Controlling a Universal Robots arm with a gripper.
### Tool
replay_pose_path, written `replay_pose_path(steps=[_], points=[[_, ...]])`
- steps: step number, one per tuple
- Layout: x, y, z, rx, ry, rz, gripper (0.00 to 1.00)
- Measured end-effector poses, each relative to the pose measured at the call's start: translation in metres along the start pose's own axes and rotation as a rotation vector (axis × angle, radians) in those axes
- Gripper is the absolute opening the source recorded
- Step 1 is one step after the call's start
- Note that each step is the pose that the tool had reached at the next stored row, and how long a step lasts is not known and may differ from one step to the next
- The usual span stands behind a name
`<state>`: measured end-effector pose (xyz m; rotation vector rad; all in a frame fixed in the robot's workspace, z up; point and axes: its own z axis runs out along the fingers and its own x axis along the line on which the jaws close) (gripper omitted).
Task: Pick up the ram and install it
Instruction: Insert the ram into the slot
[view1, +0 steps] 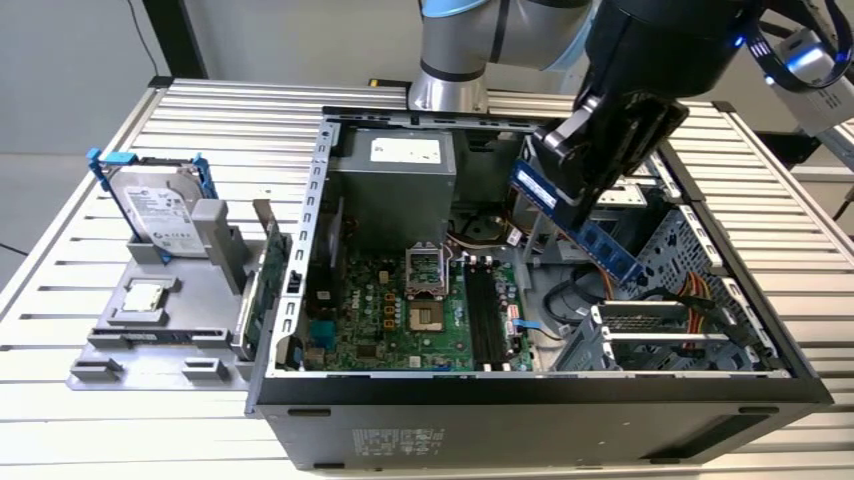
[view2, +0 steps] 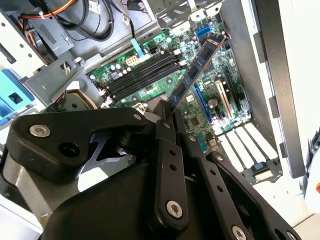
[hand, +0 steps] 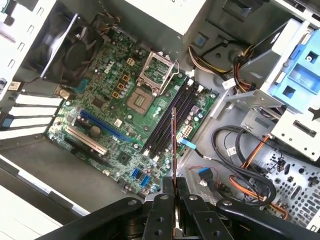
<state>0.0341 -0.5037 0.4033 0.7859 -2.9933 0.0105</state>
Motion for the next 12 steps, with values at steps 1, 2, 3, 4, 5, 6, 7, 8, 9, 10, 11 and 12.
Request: replay_pose_path(steps=[1,2,3,4,5,6,7,8,9,10,11,12], points=[[0.0,0.0,0.0,-0.0004,-0.0001,0.009,0.0],[0.0,0.0,0.0,-0.0009,-0.0002,0.018,0.0],[0.0,0.0,0.0,-0.0013,-0.0002,0.027,0.0],[0.0,0.0,0.0,-0.0017,-0.0002,0.036,0.0],[0.0,0.0,0.0,-0.0021,-0.0002,0.045,0.0],[0.0,0.0,0.0,-0.0025,-0.0003,0.053,0.0],[0.0,0.0,0.0,-0.0029,-0.0004,0.061,0.0],[0.0,0.0,0.0,-0.0032,-0.0004,0.068,0.0],[0.0,0.0,0.0,-0.0036,-0.0004,0.075,0.0],[0.0,0.0,0.0,-0.0038,-0.0005,0.081,0.0],[0.0,0.0,0.0,-0.0041,-0.0005,0.088,0.0],[0.0,0.0,0.0,-0.0044,-0.0005,0.093,0.0]])
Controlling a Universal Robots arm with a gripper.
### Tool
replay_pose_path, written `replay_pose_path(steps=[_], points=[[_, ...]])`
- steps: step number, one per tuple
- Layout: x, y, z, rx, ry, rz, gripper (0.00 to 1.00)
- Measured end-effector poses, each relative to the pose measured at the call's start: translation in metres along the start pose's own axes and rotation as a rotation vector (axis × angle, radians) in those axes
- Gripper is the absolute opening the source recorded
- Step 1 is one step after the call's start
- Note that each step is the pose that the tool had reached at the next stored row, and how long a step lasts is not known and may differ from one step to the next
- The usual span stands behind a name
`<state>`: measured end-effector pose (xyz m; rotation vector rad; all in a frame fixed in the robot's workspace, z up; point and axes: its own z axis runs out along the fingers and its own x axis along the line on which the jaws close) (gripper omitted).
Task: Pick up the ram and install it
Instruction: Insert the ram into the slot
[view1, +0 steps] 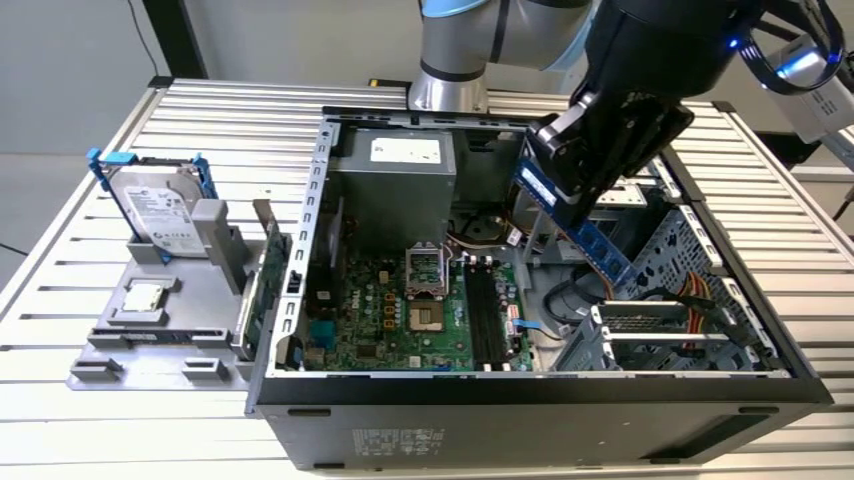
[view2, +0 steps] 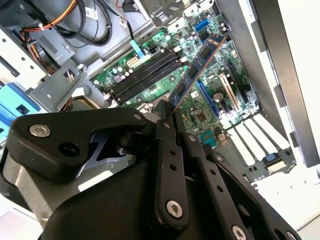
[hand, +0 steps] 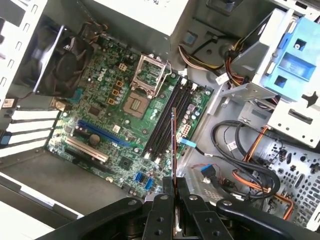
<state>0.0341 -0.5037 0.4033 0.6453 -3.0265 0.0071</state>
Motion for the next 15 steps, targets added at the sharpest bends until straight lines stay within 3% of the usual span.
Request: replay_pose_path(steps=[15], points=[[0.0,0.0,0.0,-0.0035,-0.0004,0.072,0.0]])
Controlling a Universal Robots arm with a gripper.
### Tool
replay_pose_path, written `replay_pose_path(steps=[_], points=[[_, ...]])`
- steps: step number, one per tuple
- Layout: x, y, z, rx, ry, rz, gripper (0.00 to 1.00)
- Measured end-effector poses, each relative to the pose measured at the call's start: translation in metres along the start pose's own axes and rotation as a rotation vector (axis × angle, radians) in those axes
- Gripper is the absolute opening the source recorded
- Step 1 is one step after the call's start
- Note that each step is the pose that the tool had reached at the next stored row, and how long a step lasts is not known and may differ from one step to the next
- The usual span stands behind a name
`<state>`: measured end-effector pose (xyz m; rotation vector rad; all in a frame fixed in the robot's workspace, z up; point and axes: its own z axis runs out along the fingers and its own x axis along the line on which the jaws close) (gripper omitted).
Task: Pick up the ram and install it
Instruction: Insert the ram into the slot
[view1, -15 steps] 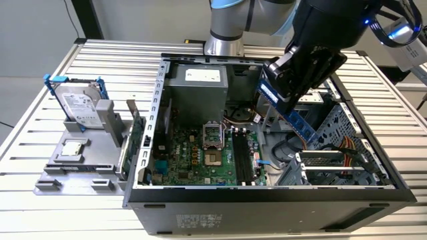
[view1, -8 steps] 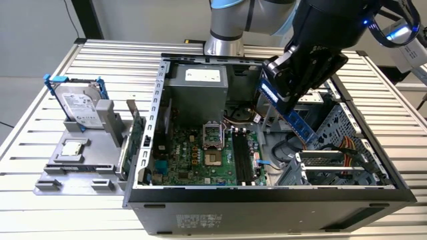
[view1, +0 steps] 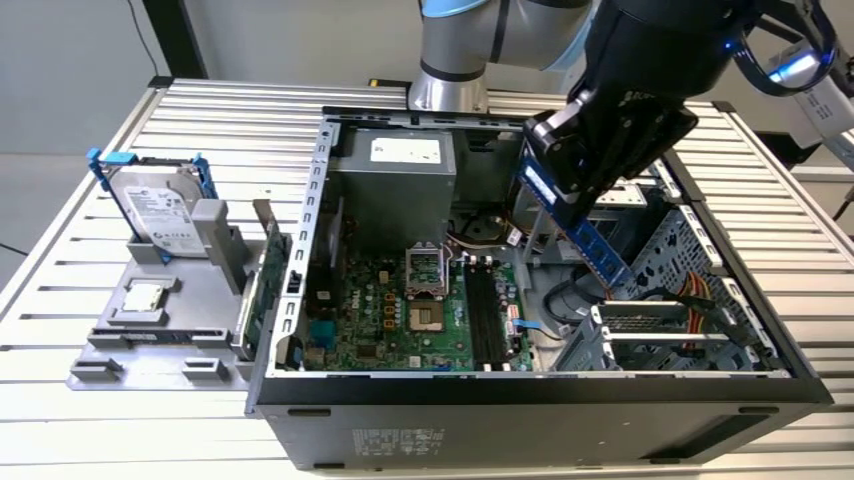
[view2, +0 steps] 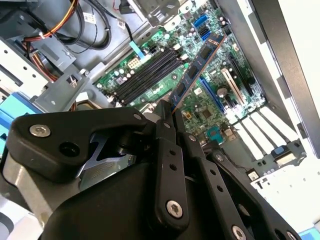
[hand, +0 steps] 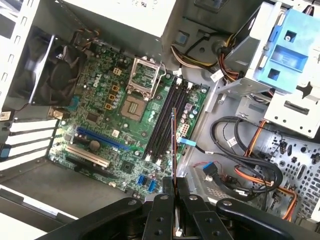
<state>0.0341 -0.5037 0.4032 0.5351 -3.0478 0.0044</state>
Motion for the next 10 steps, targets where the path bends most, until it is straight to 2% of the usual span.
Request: replay_pose_path(steps=[10], points=[[0.0,0.0,0.0,-0.0028,-0.0003,0.06,0.0]])
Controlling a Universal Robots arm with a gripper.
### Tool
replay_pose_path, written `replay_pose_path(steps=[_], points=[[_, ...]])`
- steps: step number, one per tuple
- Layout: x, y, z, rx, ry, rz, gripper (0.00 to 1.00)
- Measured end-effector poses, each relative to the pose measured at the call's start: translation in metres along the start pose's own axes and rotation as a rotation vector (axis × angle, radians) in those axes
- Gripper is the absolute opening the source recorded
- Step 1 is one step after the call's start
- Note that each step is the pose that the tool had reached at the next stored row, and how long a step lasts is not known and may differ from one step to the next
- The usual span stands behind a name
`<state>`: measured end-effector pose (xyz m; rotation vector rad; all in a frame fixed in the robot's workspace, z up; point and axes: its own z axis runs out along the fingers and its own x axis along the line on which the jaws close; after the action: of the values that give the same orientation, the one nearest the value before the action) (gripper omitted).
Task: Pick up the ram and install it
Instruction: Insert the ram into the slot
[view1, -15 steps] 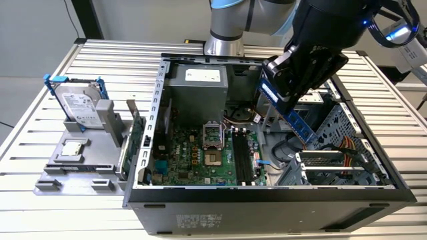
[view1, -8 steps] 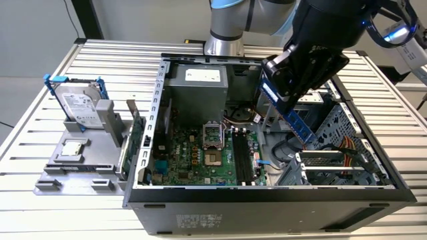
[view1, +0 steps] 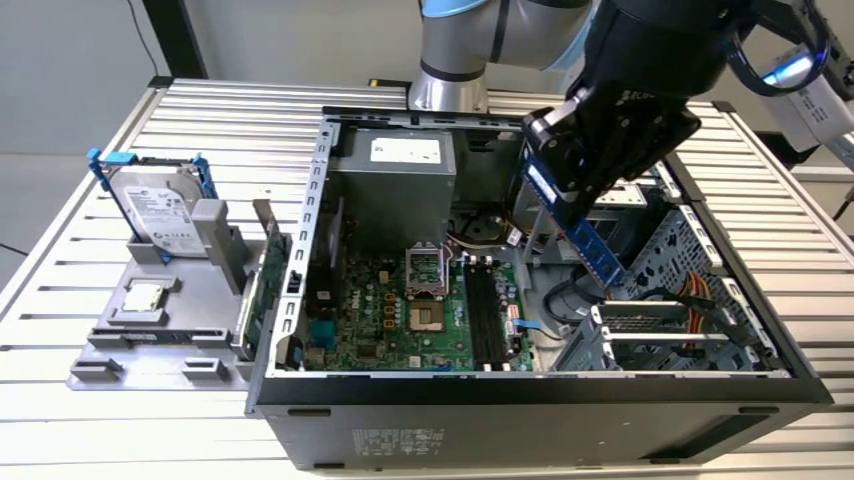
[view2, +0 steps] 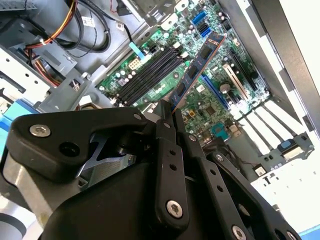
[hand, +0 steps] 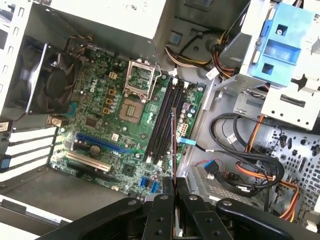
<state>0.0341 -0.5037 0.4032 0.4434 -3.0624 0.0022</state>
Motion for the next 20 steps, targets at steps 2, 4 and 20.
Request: replay_pose_path(steps=[2,4,20], points=[[0.0,0.0,0.0,-0.0007,0.0,0.015,0.0],[0.0,0.0,0.0,-0.0013,-0.0002,0.029,0.0],[0.0,0.0,0.0,-0.0058,-0.0007,0.124,0.0]])
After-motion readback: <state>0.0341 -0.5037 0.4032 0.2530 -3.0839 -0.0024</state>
